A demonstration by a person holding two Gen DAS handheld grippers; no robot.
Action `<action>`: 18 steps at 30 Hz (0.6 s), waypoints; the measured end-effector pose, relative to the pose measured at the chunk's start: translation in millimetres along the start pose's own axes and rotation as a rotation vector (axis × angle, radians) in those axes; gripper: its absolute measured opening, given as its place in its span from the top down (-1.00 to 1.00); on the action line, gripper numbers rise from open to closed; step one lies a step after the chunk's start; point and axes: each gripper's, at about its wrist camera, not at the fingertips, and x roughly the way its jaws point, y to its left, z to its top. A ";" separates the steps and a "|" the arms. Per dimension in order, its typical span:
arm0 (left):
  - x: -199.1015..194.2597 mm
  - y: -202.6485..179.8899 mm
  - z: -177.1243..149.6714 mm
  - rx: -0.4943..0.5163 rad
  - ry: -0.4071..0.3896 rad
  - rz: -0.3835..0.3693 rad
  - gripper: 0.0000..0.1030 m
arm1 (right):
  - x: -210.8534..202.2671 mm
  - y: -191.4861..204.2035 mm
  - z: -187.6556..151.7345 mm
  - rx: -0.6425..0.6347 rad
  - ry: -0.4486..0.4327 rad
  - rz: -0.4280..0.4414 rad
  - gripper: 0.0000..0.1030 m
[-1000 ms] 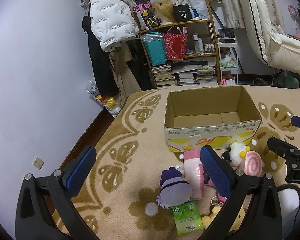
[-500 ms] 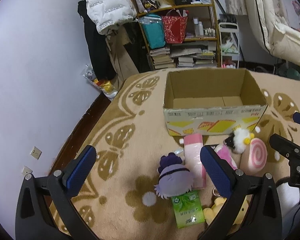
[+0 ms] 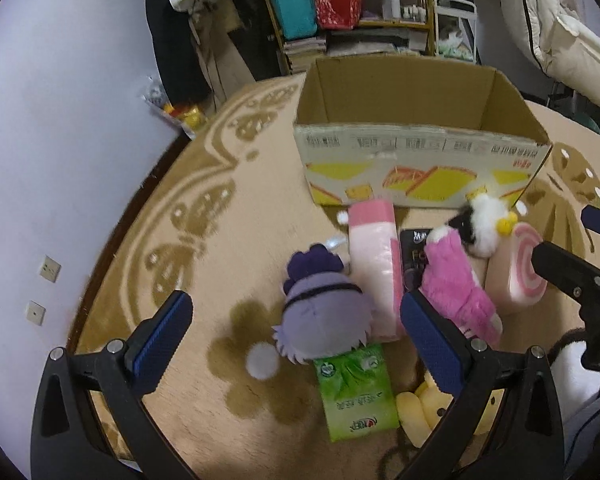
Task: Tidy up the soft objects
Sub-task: 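Lower left tool toward green tissue pack while right tool lowers toward pink swirl cushion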
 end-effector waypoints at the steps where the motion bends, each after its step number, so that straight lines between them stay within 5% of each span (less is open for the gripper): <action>1: 4.1 -0.9 -1.8 0.002 0.011 0.000 -0.99 | 3.5 0.0 -0.1 0.001 0.007 -0.004 -1.00; 14: 47.6 -8.2 -14.2 -0.014 0.186 -0.048 -0.99 | 39.5 -28.7 -1.7 0.134 0.137 -0.010 -1.00; 18: 59.2 -7.7 -17.7 -0.020 0.256 -0.066 -0.99 | 48.9 -36.8 -4.2 0.168 0.183 -0.006 -0.80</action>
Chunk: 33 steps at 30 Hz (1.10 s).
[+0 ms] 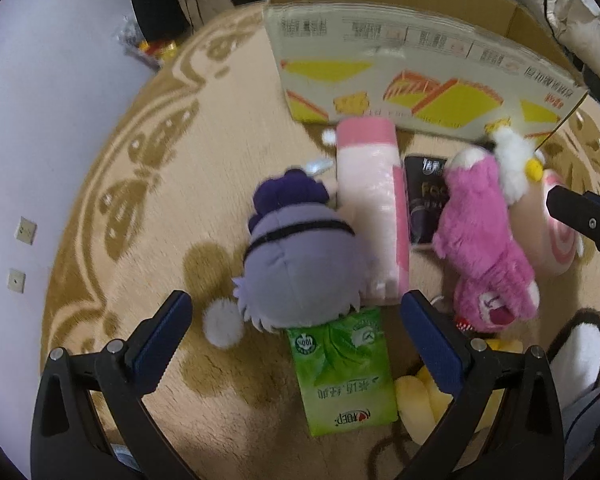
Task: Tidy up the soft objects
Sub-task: 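Lower left tool toward green tissue pack while right tool lowers toward pink swirl cushion, then close left tool on green tissue pack while right tool closes on pink swirl cushion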
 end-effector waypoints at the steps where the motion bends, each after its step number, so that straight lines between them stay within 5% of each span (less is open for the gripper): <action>1: 4.5 1.5 -0.5 -0.011 0.022 -0.009 -0.99 | 3.9 -1.5 -0.1 0.006 0.016 0.006 -0.73; 6: 19.0 -1.0 -2.6 -0.009 0.096 -0.032 -0.99 | 19.8 -3.2 -0.6 0.020 0.076 0.007 -0.55; 14: 39.3 1.9 -7.8 -0.022 0.190 -0.016 -0.99 | 31.4 -0.5 -3.4 0.027 0.105 0.001 -0.54; 18: 45.8 4.9 -7.7 -0.060 0.231 -0.074 -0.70 | 34.7 -1.5 -3.2 0.045 0.111 0.001 -0.53; 21: 50.6 5.4 -7.8 -0.062 0.237 -0.073 -0.70 | 34.4 -0.7 -3.5 0.043 0.116 0.014 -0.40; 33: 68.4 7.1 -10.2 -0.069 0.268 -0.079 -0.61 | 55.1 19.1 -5.1 0.052 0.155 0.026 -0.40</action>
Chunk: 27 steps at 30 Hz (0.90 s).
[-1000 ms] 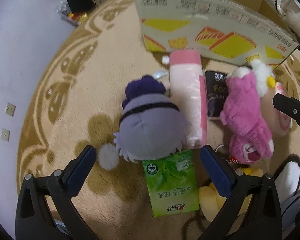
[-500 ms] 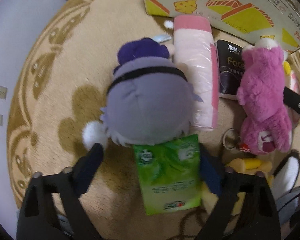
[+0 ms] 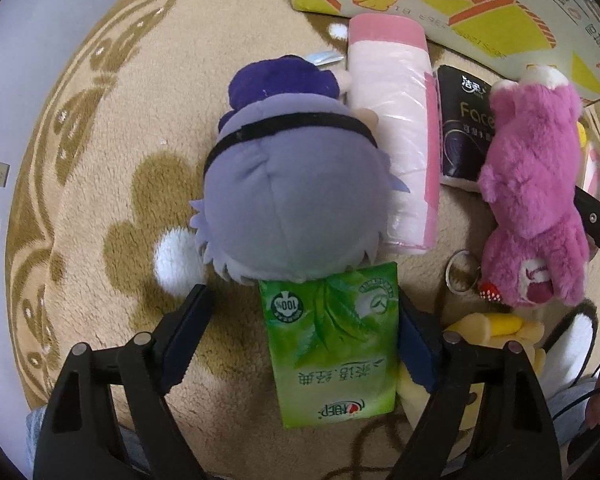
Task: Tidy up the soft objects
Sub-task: 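Close left tool on green tissue pack while right tool closes on pink swirl cushion, then lift green tissue pack with left tool while right tool carries swirl cushion over box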
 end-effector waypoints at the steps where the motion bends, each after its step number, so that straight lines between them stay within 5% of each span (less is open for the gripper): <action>1: -1.8 0.8 -1.4 -0.006 0.006 -0.006 -0.57 | 1.4 -0.2 0.6 0.008 0.006 0.006 -0.40; 5: -3.2 8.3 -4.2 -0.044 0.015 -0.038 -0.34 | 2.9 0.0 1.3 0.028 0.012 0.014 -0.24; 7: -5.3 7.9 -7.3 -0.036 0.009 -0.030 -0.04 | 1.9 -0.3 0.9 0.028 0.010 0.015 -0.18; 27: -27.6 47.1 -25.9 -0.069 -0.040 0.028 0.00 | -28.5 -1.2 -3.1 -0.012 -0.078 -0.016 0.08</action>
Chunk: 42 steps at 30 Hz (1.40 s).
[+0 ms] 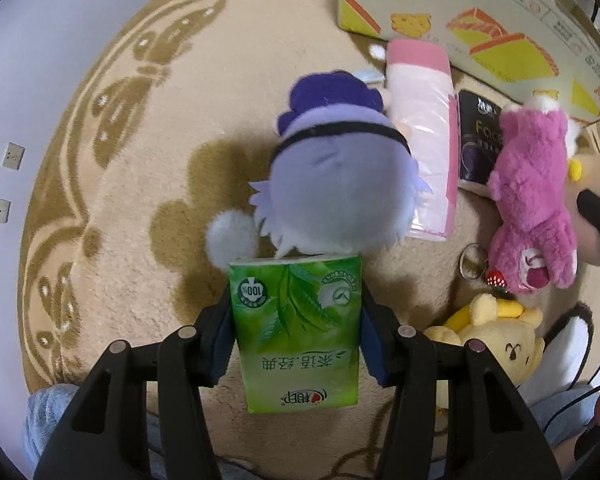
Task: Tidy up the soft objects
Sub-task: 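Lift green tissue pack with left tool while right tool carries swirl cushion over box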
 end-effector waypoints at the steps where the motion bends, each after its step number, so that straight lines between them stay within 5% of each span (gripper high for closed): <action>1: -3.8 3.5 -0.2 -0.003 -0.009 0.007 0.00 | -0.3 -0.6 -0.5 0.001 0.002 -0.002 0.09; 15: -64.4 23.6 -13.7 -0.070 -0.139 0.059 0.00 | -42.3 -16.6 -6.3 -0.013 -0.060 -0.002 0.17; 22: -81.5 12.8 9.3 -0.104 -0.195 0.071 0.00 | -57.9 -13.7 -2.6 -0.024 -0.105 0.017 0.17; 38: -173.2 -20.9 35.9 0.031 -0.664 -0.008 0.00 | -127.6 15.1 22.4 -0.109 -0.391 0.031 0.17; 42: -183.5 -29.9 46.0 0.058 -0.723 -0.034 0.00 | -132.5 21.1 35.8 -0.126 -0.438 0.045 0.17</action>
